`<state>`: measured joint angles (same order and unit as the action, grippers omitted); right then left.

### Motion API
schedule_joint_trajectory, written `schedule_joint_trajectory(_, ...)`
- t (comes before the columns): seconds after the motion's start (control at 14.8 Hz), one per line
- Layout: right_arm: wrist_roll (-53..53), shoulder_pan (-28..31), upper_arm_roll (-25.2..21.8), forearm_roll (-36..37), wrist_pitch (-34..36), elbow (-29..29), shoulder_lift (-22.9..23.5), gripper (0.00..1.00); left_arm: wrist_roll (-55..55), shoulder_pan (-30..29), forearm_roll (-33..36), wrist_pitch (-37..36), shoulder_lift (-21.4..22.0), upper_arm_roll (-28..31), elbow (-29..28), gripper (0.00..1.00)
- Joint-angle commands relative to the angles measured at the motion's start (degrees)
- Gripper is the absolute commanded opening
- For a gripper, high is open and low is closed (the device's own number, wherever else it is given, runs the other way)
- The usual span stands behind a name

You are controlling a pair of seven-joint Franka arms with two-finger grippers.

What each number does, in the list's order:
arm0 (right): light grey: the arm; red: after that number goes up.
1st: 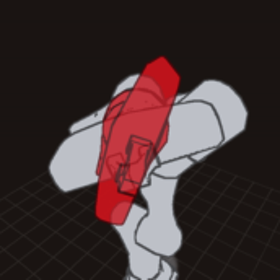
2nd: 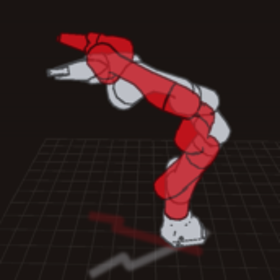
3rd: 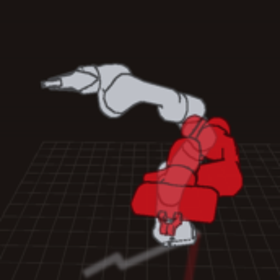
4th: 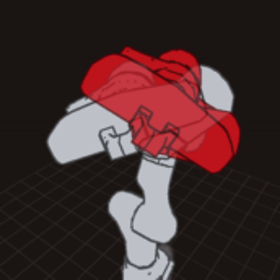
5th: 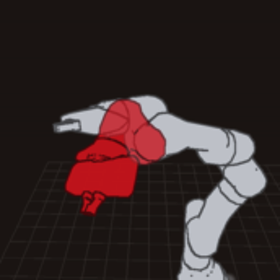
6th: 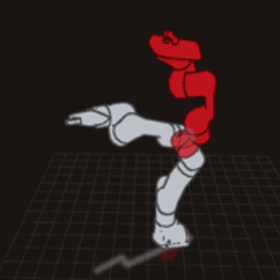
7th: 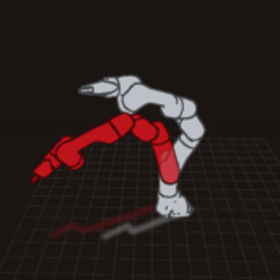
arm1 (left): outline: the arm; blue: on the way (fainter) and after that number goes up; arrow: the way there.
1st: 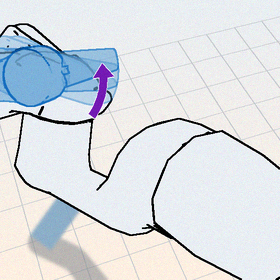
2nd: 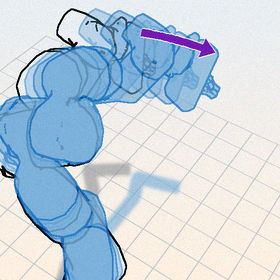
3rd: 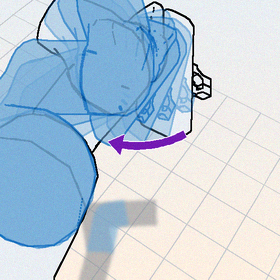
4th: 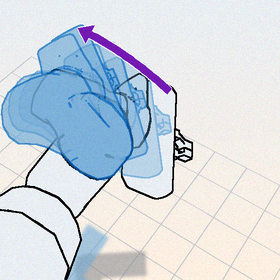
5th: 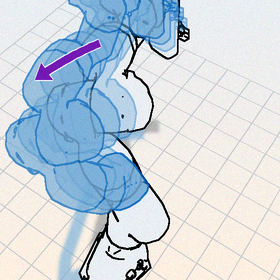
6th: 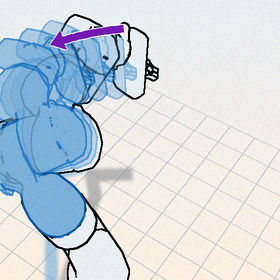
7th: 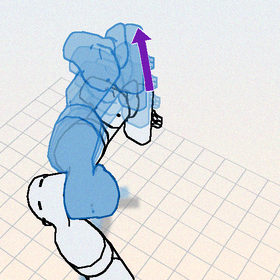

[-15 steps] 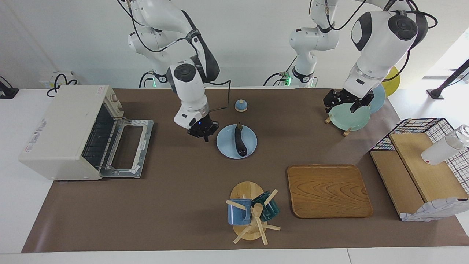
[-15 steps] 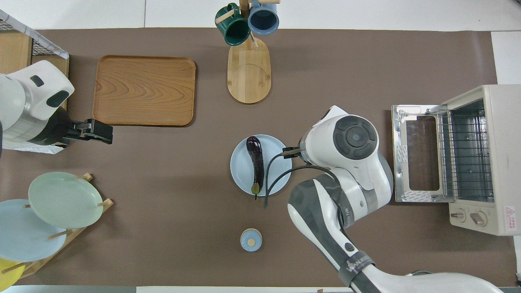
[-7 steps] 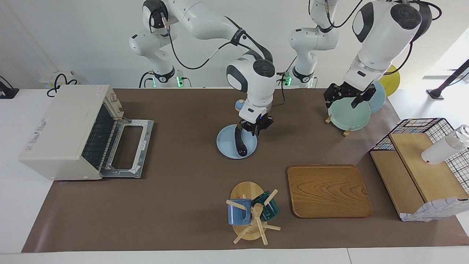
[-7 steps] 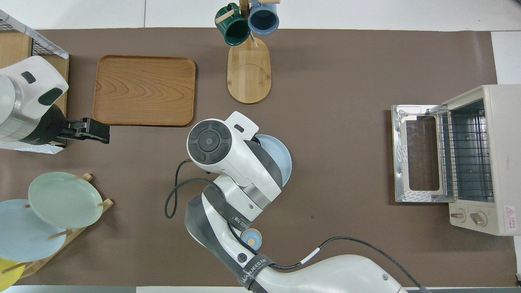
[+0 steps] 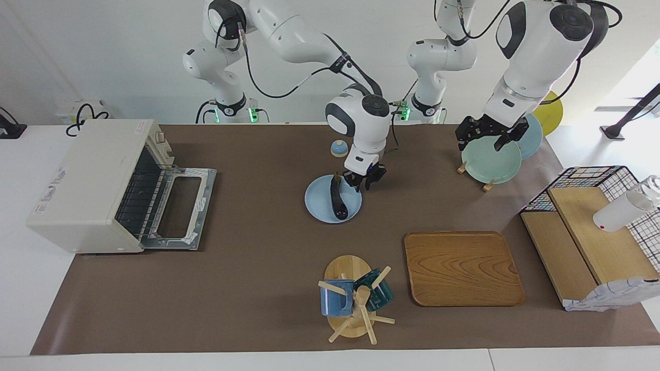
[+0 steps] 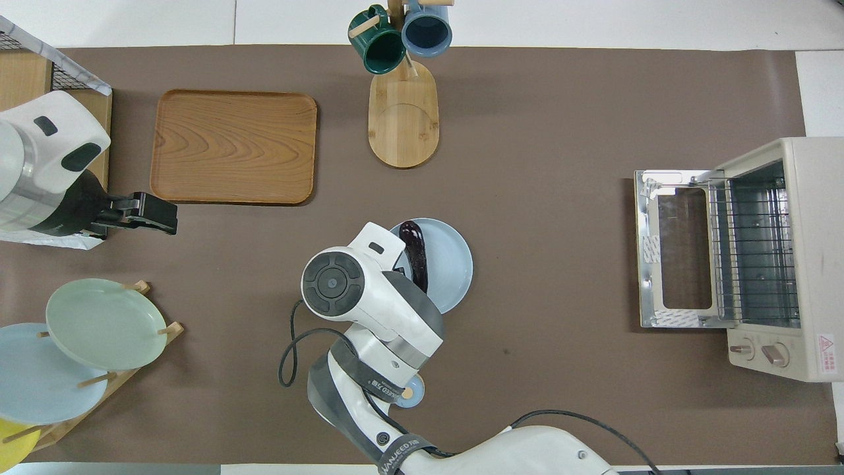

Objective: Put eggplant into oven
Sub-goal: 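Grasp the rim of the blue plate with the right gripper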

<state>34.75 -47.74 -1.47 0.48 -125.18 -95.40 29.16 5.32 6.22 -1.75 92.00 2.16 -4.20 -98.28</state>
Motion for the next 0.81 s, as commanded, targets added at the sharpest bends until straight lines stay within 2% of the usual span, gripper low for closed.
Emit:
schedule_joint_trajectory(0.0, 0.4, 0.0, -0.3, 0.9, -1.6, -3.8, -2.8, 0.3, -0.4, -0.3, 0.6, -1.8, -0.3, -0.4, 1.2, 1.0)
schedule_joint_trajectory(0.27, 0.5, -0.2, -0.3, 1.0, -5.5, -8.8, -4.2, 0.25, -0.8, -1.2, 0.7, -2.3, -0.3, -0.9, 1.2, 1.0)
schedule_joint_trajectory(0.41, 0.5, -0.2, -0.3, 1.0, -5.7, -9.1, -4.2, 0.25, -0.8, -1.3, 0.7, -2.4, -0.3, -1.0, 1.2, 1.0)
schedule_joint_trajectory(0.47, 0.5, -0.2, -0.3, 1.0, -5.7, -9.2, -4.2, 0.16, -0.8, -1.6, 0.7, -2.4, -0.3, -1.1, 1.2, 1.0)
schedule_joint_trajectory(0.54, 0.3, -0.2, -0.3, 1.2, -5.6, -9.1, -4.2, 0.0, -0.8, -2.2, 0.7, -2.4, -0.3, -1.4, 1.2, 1.0)
schedule_joint_trajectory(0.74, 0.1, -0.1, -0.3, 4.6, -1.8, -6.5, -4.1, 0.0, -0.8, -2.1, 0.6, -2.2, -0.2, -1.6, 1.2, 1.0)
